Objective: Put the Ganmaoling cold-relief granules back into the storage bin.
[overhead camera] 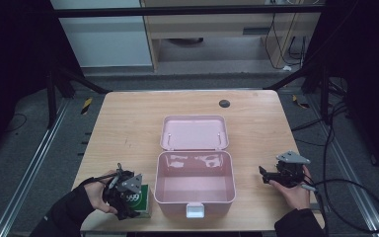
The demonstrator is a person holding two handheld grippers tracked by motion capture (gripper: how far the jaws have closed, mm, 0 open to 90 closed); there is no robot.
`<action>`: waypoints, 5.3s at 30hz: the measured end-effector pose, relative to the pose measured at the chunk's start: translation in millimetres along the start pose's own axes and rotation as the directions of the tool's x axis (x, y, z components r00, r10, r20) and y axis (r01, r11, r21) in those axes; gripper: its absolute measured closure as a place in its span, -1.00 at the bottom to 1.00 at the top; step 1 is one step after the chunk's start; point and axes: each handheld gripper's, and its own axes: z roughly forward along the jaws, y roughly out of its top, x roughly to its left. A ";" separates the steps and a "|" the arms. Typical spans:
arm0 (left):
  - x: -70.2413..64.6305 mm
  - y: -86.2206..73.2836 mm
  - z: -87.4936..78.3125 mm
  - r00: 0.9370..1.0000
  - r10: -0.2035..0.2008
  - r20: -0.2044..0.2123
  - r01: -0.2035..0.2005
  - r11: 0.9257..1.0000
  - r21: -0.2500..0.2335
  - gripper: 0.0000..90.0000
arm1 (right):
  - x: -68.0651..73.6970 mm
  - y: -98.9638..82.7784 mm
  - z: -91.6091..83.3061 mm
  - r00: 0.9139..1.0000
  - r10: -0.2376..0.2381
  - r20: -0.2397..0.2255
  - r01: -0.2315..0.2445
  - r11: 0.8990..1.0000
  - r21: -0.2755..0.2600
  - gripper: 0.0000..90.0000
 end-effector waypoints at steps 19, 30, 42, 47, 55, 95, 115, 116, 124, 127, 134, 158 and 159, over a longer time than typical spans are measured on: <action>1.8 7.4 -35.1 1.000 0.003 -0.031 -0.003 1.000 -0.022 -0.69 | -0.1 -0.5 0.5 1.000 0.000 -0.002 0.000 1.000 0.003 -0.90; 4.6 19.4 -71.1 0.997 0.010 -0.072 -0.013 0.999 -0.042 -0.69 | 0.3 -1.0 0.8 1.000 -0.003 0.000 0.003 1.000 0.007 -0.90; 8.5 28.6 -99.4 0.996 0.004 -0.086 -0.010 0.998 -0.067 -0.69 | 0.5 -1.0 0.9 1.000 -0.003 0.000 0.003 1.000 0.010 -0.91; 11.3 33.4 -106.8 0.996 0.006 -0.091 -0.012 0.997 -0.072 -0.69 | 0.2 -1.0 1.1 1.000 -0.007 -0.001 0.007 1.000 0.009 -0.91; 14.2 43.0 -117.2 0.997 0.022 -0.078 -0.028 0.996 -0.085 -0.69 | 0.2 -1.1 1.1 1.000 -0.005 -0.001 0.005 1.000 0.011 -0.91; 23.4 125.7 -117.3 0.993 0.113 -0.026 -0.114 0.992 -0.056 -0.68 | 0.1 -1.8 2.0 1.000 -0.009 -0.008 0.009 1.000 0.015 -0.91; 26.1 159.1 -96.5 0.989 0.146 -0.008 -0.146 0.987 -0.064 -0.68 | 0.5 -2.0 2.0 1.000 -0.009 -0.008 0.009 1.000 0.016 -0.91; 27.0 161.1 -94.2 0.988 0.151 -0.007 -0.152 0.986 -0.064 -0.68 | 0.5 -2.0 2.0 1.000 -0.009 -0.008 0.009 1.000 0.017 -0.91; 29.6 166.0 -80.8 0.988 0.156 0.006 -0.155 0.986 -0.055 -0.68 | 0.5 -2.2 2.3 1.000 -0.011 -0.008 0.011 1.000 0.019 -0.91; 30.0 166.4 -77.6 0.988 0.154 0.009 -0.154 0.987 -0.053 -0.68 | 0.8 -2.2 2.5 1.000 -0.011 -0.009 0.012 1.000 0.021 -0.91; 32.4 164.7 -62.0 0.988 0.153 0.024 -0.152 0.987 -0.044 -0.68 | 1.1 -2.4 2.9 1.000 -0.016 -0.010 0.016 1.000 0.024 -0.91; 34.7 148.1 -29.6 0.991 0.128 0.032 -0.127 0.992 -0.016 -0.69 | 2.0 -3.0 4.2 1.000 -0.023 -0.014 0.023 0.999 0.035 -0.91; 34.7 148.1 -29.6 0.991 0.128 0.032 -0.127 0.992 -0.016 -0.69 | 2.0 -3.0 4.3 1.000 -0.023 -0.014 0.024 0.999 0.035 -0.91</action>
